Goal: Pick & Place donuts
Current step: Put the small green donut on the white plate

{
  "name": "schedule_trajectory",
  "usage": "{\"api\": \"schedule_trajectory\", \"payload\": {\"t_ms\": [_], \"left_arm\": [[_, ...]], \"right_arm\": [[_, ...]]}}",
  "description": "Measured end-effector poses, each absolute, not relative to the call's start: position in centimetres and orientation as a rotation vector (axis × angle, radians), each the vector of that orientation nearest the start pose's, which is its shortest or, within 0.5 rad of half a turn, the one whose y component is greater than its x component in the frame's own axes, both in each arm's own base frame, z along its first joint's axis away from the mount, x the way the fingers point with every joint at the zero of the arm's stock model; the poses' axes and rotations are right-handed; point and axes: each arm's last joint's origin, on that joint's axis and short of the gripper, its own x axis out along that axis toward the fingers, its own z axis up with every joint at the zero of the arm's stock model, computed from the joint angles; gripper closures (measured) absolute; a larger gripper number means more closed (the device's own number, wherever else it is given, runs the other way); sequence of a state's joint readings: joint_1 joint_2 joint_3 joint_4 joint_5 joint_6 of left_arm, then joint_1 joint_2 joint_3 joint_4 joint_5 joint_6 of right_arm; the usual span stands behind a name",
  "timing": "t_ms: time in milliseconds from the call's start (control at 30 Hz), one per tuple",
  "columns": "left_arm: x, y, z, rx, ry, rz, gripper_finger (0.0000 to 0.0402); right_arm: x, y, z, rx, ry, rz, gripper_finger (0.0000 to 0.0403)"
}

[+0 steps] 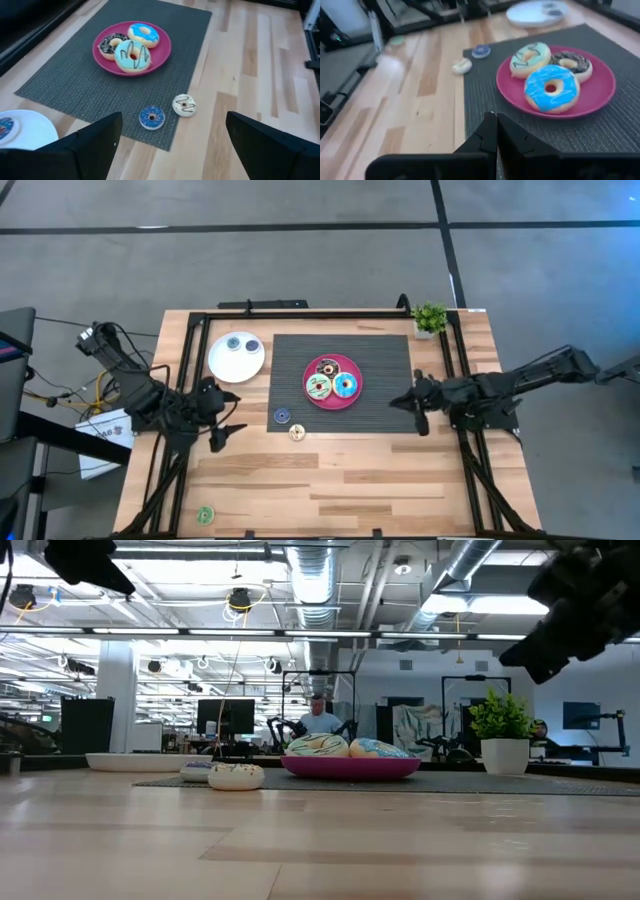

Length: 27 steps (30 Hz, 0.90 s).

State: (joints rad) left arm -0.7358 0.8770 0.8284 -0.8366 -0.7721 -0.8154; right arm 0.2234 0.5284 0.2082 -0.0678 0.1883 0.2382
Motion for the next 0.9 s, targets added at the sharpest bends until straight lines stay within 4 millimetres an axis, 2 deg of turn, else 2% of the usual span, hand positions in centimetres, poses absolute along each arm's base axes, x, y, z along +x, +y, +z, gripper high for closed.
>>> {"api": "schedule_trajectory", "payload": {"t_ms": [133, 233, 400, 500, 900], "left_arm": [[13.0, -8.6, 28.6, -0.188, 0.569, 0.308, 0.0052], [13.2, -8.4, 28.6, -0.192, 0.569, 0.321, 0.0052], [13.3, -8.3, 28.6, -0.196, 0.571, 0.328, 0.0052], [13.3, -8.2, 28.6, -0.206, 0.570, 0.331, 0.0052], [13.3, -8.2, 28.6, -0.211, 0.570, 0.333, 0.0052]], "right_arm": [[12.0, 1.8, 17.3, 0.166, 0.222, 0.038, 0.0403], [11.3, 1.3, 16.5, 0.159, 0.175, 0.021, 0.0403], [10.3, 0.9, 16.2, 0.127, 0.061, 0.026, 0.0403], [9.7, 0.8, 16.9, 0.089, -0.024, 0.035, 0.0403], [9.8, -0.3, 16.7, 0.051, 0.012, -0.071, 0.0403]]}}
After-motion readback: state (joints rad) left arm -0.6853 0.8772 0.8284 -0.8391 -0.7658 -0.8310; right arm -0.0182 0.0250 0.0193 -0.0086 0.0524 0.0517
